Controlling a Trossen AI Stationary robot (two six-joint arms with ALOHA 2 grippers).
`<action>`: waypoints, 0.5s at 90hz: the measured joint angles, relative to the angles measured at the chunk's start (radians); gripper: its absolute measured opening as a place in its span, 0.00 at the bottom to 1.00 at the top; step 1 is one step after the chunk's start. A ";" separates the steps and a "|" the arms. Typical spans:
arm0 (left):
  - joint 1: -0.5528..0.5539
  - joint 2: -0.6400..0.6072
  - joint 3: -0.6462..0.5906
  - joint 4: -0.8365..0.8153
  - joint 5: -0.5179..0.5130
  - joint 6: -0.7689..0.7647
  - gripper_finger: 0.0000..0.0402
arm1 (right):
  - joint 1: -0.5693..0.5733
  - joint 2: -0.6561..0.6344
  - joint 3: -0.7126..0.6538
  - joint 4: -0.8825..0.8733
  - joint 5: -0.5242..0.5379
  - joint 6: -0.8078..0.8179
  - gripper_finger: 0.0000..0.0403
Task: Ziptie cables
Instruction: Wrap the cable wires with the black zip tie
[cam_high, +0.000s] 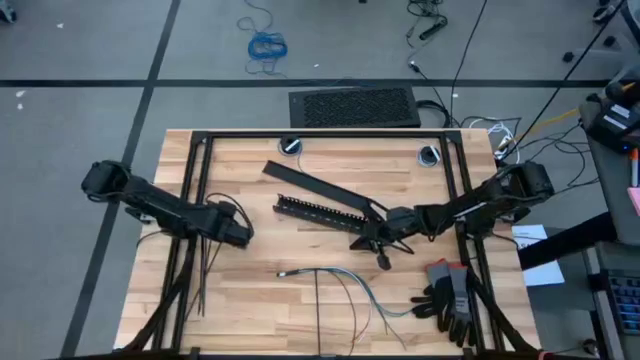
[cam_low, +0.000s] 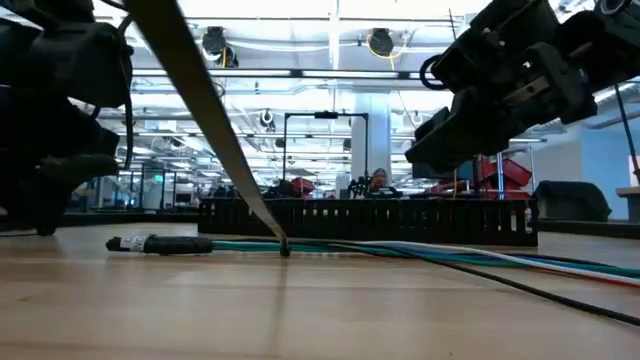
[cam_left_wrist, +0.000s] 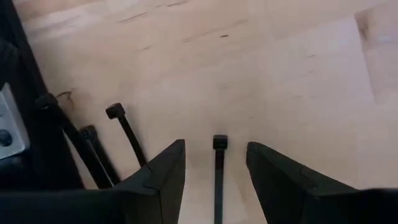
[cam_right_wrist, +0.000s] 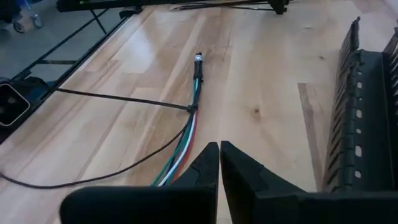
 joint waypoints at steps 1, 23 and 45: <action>0.001 0.001 0.000 0.000 -0.001 0.000 0.43 | -0.001 0.000 0.000 0.000 0.000 0.001 0.02; 0.020 0.001 -0.001 0.020 -0.009 0.002 0.33 | 0.000 0.000 0.000 0.000 0.000 0.003 0.02; 0.020 0.002 -0.001 0.036 -0.009 0.006 0.18 | 0.000 0.000 0.000 -0.001 0.000 0.005 0.02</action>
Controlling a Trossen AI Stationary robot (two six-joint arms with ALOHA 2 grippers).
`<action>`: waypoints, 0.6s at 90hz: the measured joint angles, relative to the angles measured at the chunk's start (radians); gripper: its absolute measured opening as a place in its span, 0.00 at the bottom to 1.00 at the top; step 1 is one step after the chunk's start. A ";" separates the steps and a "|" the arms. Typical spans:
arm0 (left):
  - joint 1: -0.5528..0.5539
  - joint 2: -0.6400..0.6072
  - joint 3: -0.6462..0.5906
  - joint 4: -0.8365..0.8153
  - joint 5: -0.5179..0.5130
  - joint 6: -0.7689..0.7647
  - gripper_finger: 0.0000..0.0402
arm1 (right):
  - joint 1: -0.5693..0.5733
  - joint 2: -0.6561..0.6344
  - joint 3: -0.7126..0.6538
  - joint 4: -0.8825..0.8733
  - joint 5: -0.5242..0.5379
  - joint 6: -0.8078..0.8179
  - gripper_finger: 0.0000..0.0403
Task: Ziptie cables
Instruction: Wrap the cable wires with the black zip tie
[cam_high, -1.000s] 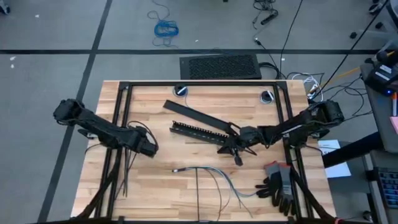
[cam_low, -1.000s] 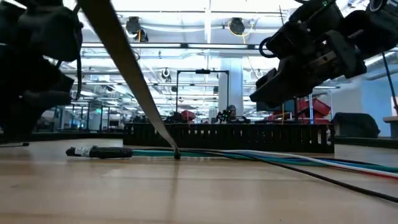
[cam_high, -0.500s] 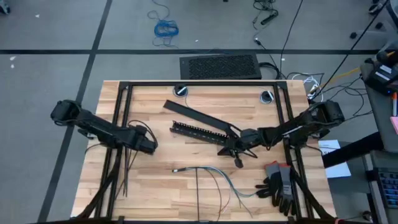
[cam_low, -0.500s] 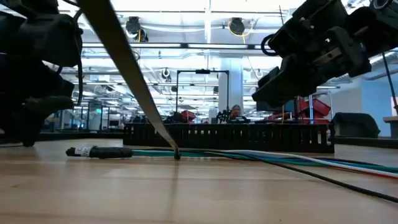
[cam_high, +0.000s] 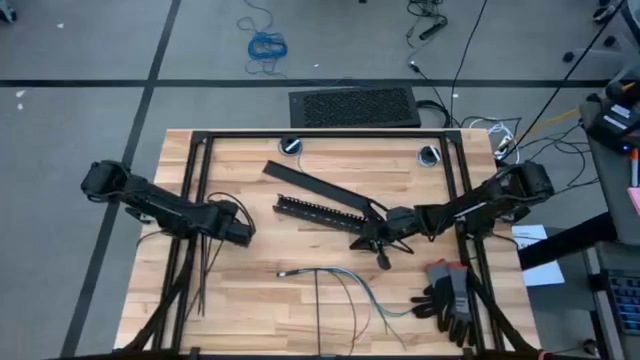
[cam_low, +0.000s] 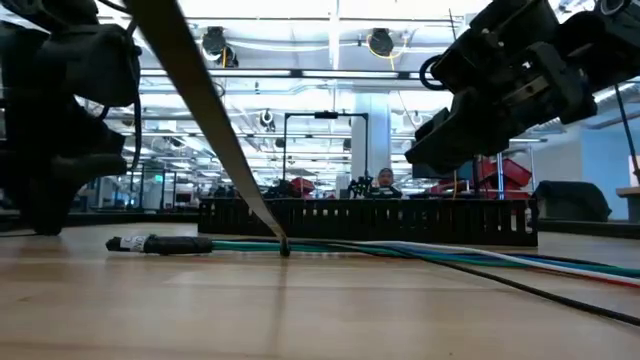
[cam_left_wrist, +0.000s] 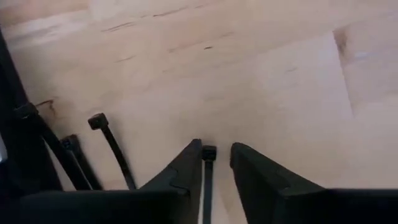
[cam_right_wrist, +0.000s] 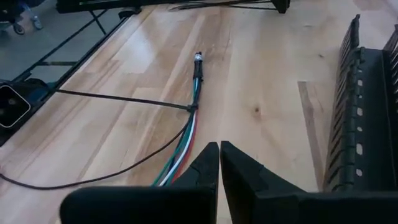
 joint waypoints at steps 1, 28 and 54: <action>0.000 0.000 0.000 0.001 0.000 0.000 0.18 | 0.000 0.000 0.000 0.000 0.000 0.001 0.02; 0.001 0.000 -0.001 0.009 0.005 0.025 0.08 | 0.000 0.000 0.000 0.000 0.000 0.002 0.02; 0.001 0.001 0.016 0.007 -0.003 0.026 0.02 | 0.000 0.000 0.000 0.000 0.000 0.002 0.02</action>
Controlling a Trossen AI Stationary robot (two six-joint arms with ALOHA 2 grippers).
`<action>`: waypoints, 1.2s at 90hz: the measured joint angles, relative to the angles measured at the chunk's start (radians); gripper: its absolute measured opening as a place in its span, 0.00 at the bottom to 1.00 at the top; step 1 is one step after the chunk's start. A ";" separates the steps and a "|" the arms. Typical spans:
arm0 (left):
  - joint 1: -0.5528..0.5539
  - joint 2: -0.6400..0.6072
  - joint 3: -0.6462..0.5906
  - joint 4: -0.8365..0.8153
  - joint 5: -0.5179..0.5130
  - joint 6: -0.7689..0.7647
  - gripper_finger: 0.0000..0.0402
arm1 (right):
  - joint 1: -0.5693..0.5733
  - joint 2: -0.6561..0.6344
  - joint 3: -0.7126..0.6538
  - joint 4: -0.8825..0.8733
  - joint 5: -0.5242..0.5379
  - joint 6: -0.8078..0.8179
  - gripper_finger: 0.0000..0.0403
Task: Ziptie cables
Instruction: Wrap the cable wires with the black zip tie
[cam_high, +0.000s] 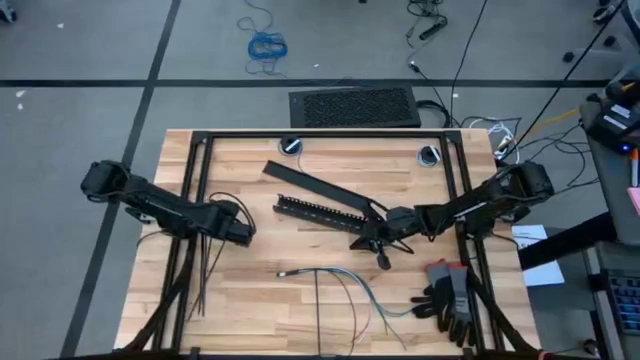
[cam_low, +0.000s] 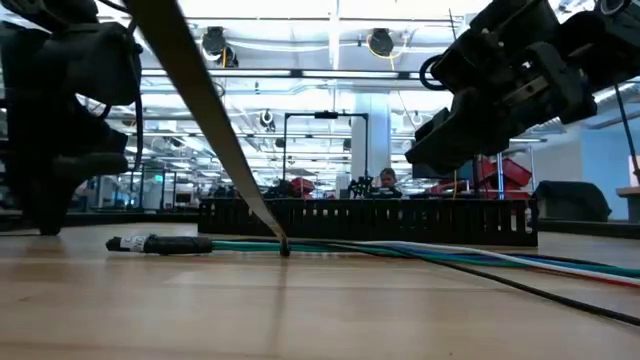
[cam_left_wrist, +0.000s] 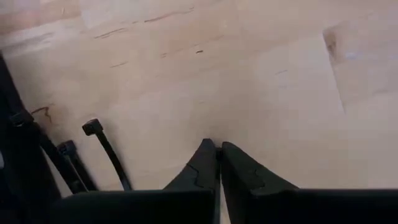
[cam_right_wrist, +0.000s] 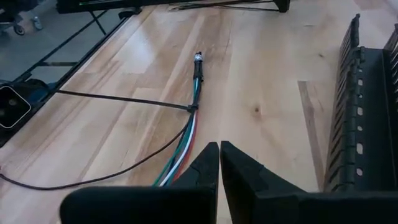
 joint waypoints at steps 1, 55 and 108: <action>0.000 0.001 0.002 -0.001 -0.001 0.000 0.02 | 0.000 0.000 0.000 0.000 0.000 0.000 0.02; -0.012 0.000 0.193 0.010 -0.095 0.128 0.00 | 0.016 0.000 0.000 -0.004 0.002 0.019 0.02; -0.022 0.000 0.189 0.005 -0.060 0.123 0.33 | 0.033 0.000 0.000 -0.011 0.004 0.045 0.02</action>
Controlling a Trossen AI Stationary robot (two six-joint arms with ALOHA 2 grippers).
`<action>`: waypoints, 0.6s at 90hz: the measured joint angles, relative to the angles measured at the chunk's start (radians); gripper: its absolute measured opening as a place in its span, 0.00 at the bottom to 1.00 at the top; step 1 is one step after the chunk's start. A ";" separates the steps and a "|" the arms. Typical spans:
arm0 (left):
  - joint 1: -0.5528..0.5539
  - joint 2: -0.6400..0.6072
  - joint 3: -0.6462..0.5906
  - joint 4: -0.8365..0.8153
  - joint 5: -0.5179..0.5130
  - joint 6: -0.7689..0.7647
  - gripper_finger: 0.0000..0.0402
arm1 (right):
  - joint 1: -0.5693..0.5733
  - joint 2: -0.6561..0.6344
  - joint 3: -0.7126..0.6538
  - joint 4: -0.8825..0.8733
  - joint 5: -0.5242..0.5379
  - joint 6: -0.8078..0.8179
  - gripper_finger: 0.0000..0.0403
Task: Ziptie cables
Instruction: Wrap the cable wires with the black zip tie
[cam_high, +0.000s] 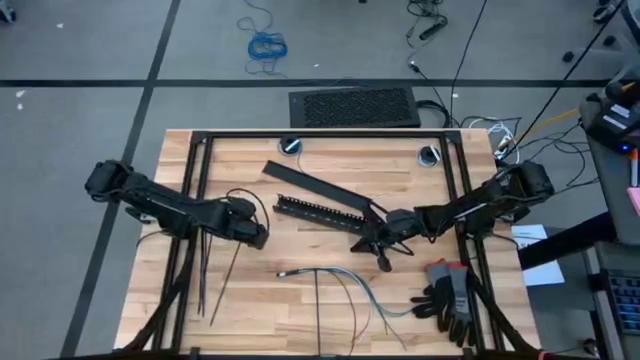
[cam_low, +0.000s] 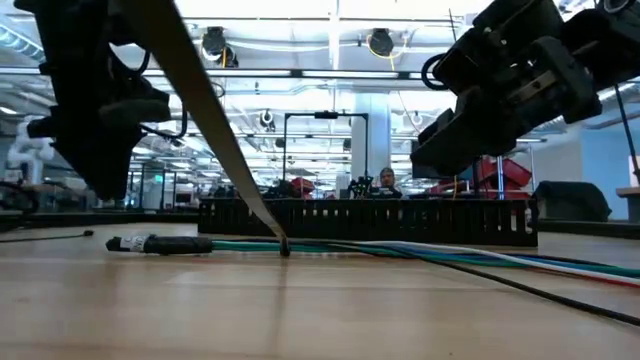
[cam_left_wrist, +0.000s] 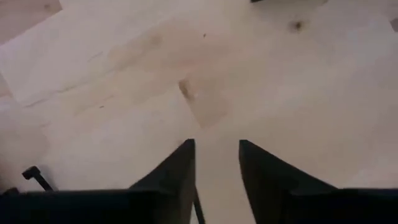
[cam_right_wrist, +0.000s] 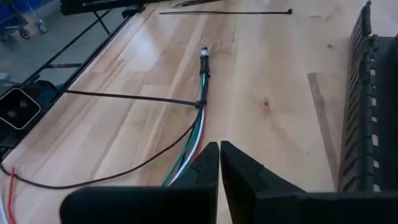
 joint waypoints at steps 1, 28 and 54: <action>0.000 0.000 0.000 0.000 0.000 -0.006 0.33 | 0.001 0.000 0.000 0.000 0.000 0.000 0.02; -0.005 0.000 0.000 0.002 0.033 -0.108 0.34 | 0.006 0.000 0.000 0.004 -0.001 0.026 0.02; -0.035 0.100 0.000 -0.048 0.074 -0.166 0.34 | 0.035 0.000 0.000 0.005 0.027 0.029 0.02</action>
